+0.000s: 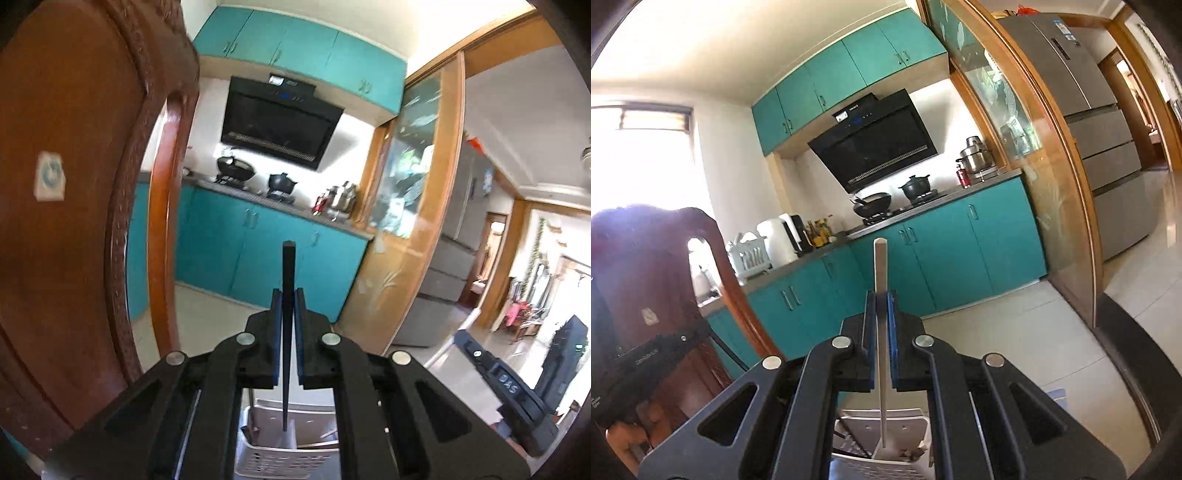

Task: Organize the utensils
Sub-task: 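Raise both chopsticks over the caddy and release them inside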

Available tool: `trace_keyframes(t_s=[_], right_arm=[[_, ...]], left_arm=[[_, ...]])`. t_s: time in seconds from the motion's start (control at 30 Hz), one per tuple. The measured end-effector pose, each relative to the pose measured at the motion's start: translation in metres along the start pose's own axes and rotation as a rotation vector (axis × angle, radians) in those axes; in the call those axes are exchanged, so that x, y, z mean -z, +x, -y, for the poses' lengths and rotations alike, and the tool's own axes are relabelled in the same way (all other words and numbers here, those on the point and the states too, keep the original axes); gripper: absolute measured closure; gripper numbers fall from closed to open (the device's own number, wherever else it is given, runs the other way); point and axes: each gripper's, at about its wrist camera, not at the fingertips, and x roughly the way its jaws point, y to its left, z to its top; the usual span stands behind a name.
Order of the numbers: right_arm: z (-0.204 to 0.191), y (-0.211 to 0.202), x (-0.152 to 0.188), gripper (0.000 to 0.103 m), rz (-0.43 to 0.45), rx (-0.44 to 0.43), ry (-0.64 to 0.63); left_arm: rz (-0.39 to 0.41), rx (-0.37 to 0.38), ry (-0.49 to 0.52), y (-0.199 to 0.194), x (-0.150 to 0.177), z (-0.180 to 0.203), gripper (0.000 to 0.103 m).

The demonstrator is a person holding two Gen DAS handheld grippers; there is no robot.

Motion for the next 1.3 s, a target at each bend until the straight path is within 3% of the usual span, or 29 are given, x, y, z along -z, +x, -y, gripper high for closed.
trace_keyframes(t_s=[0.13, 0.3, 0.4, 0.67, 0.83, 0.97, 1.13, 1.23, 1.3], right_arm=[[-0.011, 0.008, 0.02, 0.096, -0.029, 0.03, -0.086], [-0.029, 0.004, 0.054, 0.096, -0.041, 0.033, -0.221], [-0.038, 0.006, 0.073, 0.096, -0.071, 0.034, -0.287], [-0.036, 0.004, 0.086, 0.093, -0.1, 0.032, -0.285], [-0.036, -0.011, 0.086, 0.086, -0.067, 0.01, -0.273], [-0.032, -0.032, 0.084, 0.071, -0.005, -0.021, -0.256], [-0.028, -0.058, 0.091, 0.067, 0.042, -0.062, -0.262], [-0.023, -0.065, 0.108, 0.065, -0.029, -0.108, -0.254], [-0.022, -0.061, 0.128, 0.065, -0.129, -0.128, -0.281]], left_arm=[[-0.084, -0.052, 0.029, 0.027, 0.026, 0.001, 0.096], [-0.101, -0.141, 0.096, 0.042, 0.059, 0.005, 0.096], [-0.088, -0.137, 0.124, 0.041, 0.072, 0.005, 0.096], [-0.133, -0.149, 0.144, 0.041, 0.091, -0.002, 0.095], [-0.117, -0.143, 0.156, 0.032, 0.095, -0.003, 0.095], [-0.105, -0.103, 0.153, 0.015, 0.1, -0.004, 0.094], [-0.054, -0.09, 0.156, -0.002, 0.105, -0.005, 0.089], [-0.049, -0.104, 0.164, -0.012, 0.111, -0.009, 0.087], [-0.058, -0.118, 0.175, -0.015, 0.117, -0.013, 0.087]])
